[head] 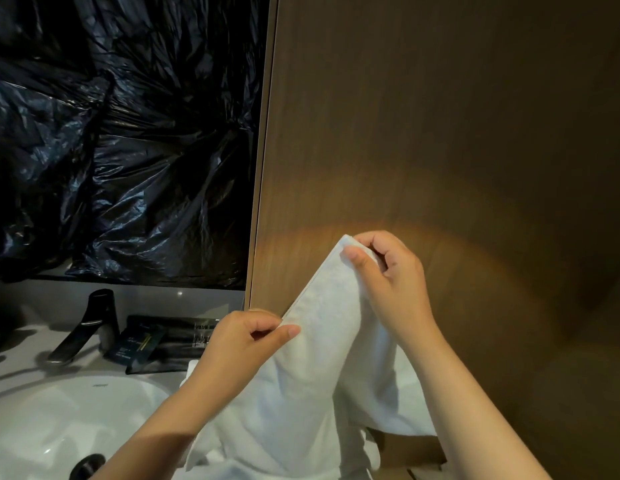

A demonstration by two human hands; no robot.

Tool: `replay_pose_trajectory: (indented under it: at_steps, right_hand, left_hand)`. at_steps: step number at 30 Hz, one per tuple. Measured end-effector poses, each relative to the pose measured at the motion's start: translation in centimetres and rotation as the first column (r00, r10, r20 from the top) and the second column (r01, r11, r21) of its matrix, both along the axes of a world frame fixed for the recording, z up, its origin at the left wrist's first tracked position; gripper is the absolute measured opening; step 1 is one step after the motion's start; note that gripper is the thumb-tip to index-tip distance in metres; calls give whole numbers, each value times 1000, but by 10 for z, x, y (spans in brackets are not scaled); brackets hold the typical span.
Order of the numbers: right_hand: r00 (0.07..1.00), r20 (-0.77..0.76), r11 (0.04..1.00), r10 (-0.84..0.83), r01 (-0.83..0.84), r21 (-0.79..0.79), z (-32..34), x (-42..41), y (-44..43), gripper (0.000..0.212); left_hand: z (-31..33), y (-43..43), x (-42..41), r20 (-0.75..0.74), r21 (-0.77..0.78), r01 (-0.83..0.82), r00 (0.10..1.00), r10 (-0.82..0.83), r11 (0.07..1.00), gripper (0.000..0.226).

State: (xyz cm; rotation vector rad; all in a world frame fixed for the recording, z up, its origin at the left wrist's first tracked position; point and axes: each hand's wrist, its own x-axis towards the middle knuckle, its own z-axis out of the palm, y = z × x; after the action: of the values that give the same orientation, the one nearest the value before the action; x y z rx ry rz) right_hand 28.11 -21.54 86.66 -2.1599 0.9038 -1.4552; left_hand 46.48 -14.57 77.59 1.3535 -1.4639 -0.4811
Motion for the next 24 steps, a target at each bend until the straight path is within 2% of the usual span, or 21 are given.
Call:
replay_pose_trajectory:
  at_steps: [4,8,11,15,18,20,22,24]
  right_hand:
    - [1000,-22,999,-21,20,-43,11,-1,-3,8]
    - [999,22,996,-41,43,-81,24,-7,-6,9]
    - [998,31,990,-61,64,-123,35,-12,-8,10]
    - [992,50,976,-120,127,-174,45,-23,-11,9]
    - [979,130,966,-158,181,-185,53,-32,-13,10]
    - [966,191,960,-175,210,-185,58,-35,-14,11]
    - [954,226,956,-195,237,-176,60,-36,-15,14]
    - [951,218,957,-218,252,-145,55,-36,-18,15]
  left_hand:
    - [2,-2,6,14,28,40,999,-40,999,67]
    - [3,-4,8,98,97,126,986,-136,987,68]
    - [5,-7,10,122,143,131,981,-149,981,65]
    - [19,-10,15,112,27,49,992,-52,998,64]
    - [39,-13,23,49,-137,-87,994,95,987,43]
    - [54,-15,27,54,-207,-118,990,132,971,31]
    - [62,-17,28,68,-220,-101,991,118,970,29]
    - [59,-19,31,97,-159,-59,992,75,986,39]
